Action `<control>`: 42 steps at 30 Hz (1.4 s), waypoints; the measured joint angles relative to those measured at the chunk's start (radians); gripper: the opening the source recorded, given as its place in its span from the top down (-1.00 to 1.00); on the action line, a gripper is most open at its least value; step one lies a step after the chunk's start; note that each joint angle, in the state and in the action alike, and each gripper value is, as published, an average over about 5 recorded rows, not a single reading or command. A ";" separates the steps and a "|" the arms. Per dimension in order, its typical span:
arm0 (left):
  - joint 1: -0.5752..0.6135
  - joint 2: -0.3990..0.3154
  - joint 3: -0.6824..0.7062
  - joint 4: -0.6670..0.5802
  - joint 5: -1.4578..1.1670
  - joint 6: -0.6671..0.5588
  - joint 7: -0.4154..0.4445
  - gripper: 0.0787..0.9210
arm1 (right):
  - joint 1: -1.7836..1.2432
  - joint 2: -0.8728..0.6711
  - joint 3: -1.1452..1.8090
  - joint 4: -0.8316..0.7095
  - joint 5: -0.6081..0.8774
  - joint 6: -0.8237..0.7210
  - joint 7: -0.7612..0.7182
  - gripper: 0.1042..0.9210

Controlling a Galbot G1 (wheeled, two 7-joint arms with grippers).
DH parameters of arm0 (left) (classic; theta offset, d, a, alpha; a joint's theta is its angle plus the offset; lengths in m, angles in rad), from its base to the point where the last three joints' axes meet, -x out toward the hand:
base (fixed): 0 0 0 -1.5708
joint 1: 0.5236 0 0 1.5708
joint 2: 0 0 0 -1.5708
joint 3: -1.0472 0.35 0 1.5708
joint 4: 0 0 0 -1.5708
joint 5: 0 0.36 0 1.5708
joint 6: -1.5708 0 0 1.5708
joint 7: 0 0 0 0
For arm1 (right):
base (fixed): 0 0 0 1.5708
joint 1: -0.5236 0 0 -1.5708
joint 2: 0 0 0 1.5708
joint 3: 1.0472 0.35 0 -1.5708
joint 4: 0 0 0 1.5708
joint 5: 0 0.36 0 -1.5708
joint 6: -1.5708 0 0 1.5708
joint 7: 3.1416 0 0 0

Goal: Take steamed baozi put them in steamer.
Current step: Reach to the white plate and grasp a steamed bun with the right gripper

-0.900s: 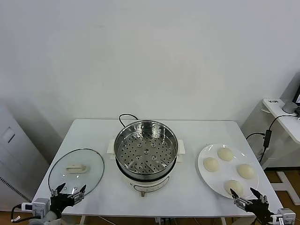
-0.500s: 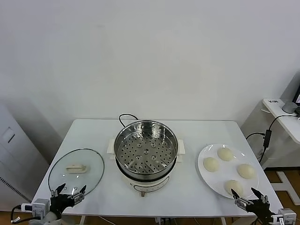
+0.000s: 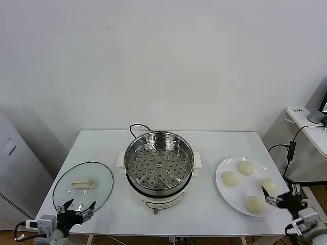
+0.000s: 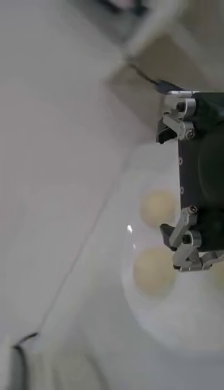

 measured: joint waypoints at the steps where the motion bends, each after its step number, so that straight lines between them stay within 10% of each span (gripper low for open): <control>1: -0.004 0.000 0.003 0.001 0.000 0.002 -0.001 -0.77 | 0.019 -0.008 -0.003 -0.011 -0.040 0.005 -0.019 -0.76; 11: -0.047 0.002 0.029 0.016 0.002 0.020 -0.006 -0.77 | 0.207 -0.125 -0.079 -0.124 -0.256 0.018 -0.283 -0.76; 42: -0.099 -0.008 0.053 0.015 0.013 0.058 -0.024 -0.77 | 1.132 -0.223 -0.929 -0.655 -0.256 0.135 -0.895 -0.76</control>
